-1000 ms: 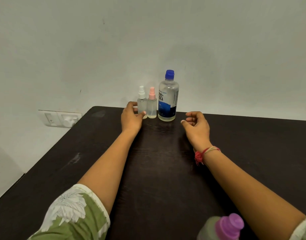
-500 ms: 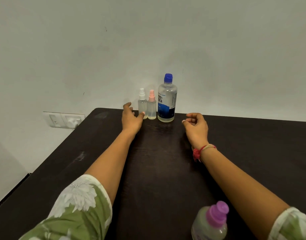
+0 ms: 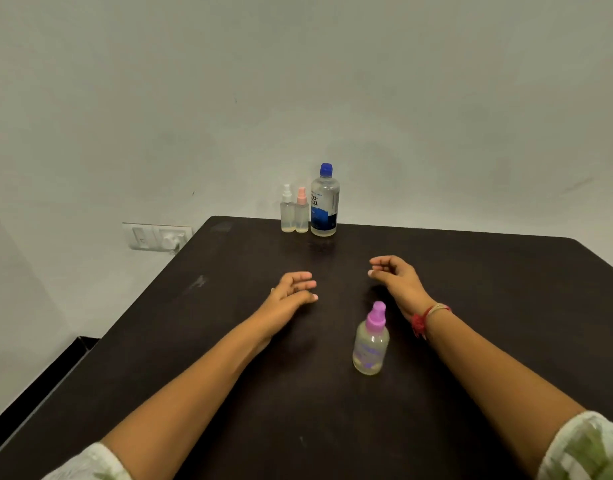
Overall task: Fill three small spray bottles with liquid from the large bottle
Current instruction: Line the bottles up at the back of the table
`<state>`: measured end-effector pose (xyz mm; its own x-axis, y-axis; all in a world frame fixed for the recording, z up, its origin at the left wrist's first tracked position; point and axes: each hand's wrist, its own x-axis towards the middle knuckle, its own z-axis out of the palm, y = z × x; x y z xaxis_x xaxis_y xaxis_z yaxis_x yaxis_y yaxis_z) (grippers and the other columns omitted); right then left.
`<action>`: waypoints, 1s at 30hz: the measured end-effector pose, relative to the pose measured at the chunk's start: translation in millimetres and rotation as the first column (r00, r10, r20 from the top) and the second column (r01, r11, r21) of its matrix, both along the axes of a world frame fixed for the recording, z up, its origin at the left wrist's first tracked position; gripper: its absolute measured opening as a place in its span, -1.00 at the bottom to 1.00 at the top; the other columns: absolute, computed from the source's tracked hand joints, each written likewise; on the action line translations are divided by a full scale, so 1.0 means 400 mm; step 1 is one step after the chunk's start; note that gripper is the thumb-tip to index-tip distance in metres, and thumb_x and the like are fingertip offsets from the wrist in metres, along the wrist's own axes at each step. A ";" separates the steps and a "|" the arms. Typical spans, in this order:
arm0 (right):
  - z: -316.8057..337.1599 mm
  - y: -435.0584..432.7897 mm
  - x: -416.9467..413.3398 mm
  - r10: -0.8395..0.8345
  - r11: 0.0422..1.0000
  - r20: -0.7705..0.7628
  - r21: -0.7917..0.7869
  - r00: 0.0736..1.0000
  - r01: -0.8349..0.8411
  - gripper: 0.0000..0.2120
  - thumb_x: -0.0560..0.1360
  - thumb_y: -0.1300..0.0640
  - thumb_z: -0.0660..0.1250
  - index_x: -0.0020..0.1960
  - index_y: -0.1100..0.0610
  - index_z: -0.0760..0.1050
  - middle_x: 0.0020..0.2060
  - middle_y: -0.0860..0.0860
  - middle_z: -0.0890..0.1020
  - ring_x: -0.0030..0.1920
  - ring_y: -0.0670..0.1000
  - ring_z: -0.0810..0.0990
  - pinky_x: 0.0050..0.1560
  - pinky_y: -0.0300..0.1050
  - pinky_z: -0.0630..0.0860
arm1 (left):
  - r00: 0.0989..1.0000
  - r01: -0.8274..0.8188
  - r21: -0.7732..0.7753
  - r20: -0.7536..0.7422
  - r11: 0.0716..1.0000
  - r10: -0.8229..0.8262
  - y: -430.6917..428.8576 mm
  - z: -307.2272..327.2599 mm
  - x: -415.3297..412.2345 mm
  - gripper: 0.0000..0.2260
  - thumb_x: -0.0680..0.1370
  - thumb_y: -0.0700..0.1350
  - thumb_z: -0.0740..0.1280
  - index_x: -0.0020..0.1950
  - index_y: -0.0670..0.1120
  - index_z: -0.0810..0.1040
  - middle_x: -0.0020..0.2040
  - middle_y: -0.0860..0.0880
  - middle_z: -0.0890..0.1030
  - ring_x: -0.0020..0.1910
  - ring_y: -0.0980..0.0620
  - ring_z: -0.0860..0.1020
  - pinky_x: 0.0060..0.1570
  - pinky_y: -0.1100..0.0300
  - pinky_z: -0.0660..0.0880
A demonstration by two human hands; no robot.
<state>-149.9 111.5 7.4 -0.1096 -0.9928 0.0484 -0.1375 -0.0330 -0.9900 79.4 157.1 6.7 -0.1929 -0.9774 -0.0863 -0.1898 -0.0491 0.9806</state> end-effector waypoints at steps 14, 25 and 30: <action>-0.009 0.223 -0.034 0.115 0.993 -0.113 -0.002 0.987 -0.116 -0.67 0.49 0.52 0.12 0.00 0.16 0.51 -0.01 0.10 0.57 0.05 0.01 0.53 0.08 -0.22 0.49 | 0.954 0.006 -0.236 0.293 0.972 0.066 0.258 -0.011 -0.142 -0.19 0.13 0.42 0.43 0.29 0.15 0.31 0.16 0.24 0.50 0.27 0.21 0.43 0.47 -0.03 -0.16; -0.006 0.285 -0.034 0.215 0.976 -0.226 0.013 0.950 -0.217 -0.56 0.38 0.60 0.08 0.11 0.27 0.47 0.07 0.15 0.55 0.09 0.03 0.52 0.07 -0.31 0.51 | 0.920 -0.064 -0.302 0.352 0.951 0.173 0.250 -0.022 -0.155 -0.53 0.32 0.23 0.48 0.11 0.14 0.38 0.07 0.25 0.49 0.11 0.26 0.42 0.47 -0.01 0.01; 0.001 0.294 -0.030 0.286 0.958 -0.218 0.028 0.933 -0.287 -0.69 0.45 0.49 0.24 0.13 0.25 0.47 0.08 0.21 0.58 0.07 0.05 0.56 0.10 -0.20 0.54 | 0.899 -0.056 -0.292 0.401 0.955 0.175 0.244 -0.017 -0.160 -0.63 0.36 0.26 0.42 0.06 0.19 0.41 -0.06 0.28 0.51 0.09 0.22 0.47 0.38 0.07 0.09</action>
